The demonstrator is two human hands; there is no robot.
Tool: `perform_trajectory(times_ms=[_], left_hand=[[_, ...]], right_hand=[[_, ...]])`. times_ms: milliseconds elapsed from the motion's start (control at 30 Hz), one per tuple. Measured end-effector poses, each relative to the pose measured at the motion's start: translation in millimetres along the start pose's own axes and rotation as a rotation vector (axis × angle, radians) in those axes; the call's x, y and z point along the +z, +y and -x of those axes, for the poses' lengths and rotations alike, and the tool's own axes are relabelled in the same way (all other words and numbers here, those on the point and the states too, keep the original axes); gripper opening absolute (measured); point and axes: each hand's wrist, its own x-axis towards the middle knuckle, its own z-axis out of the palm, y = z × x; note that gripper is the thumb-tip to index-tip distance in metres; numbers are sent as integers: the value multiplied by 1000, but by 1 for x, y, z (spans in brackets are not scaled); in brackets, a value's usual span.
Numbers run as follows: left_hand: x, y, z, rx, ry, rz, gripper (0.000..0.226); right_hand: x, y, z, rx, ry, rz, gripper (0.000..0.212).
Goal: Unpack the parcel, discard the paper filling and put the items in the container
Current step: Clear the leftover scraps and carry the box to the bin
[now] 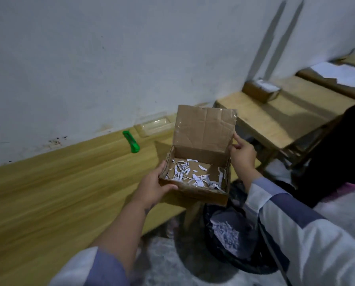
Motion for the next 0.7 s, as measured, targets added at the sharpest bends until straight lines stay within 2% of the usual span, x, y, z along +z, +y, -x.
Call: perform_trajectory(times_ms=[367, 600, 700], left_hand=[[222, 116, 30, 49, -220, 13, 97], [294, 135, 51, -1, -320, -15, 72], [311, 125, 53, -71, -342, -28, 73]], right_hand=[[-238, 124, -42, 41, 105, 133, 48], [-295, 208, -41, 133, 109, 120, 48], [-294, 238, -36, 189, 95, 106, 47]])
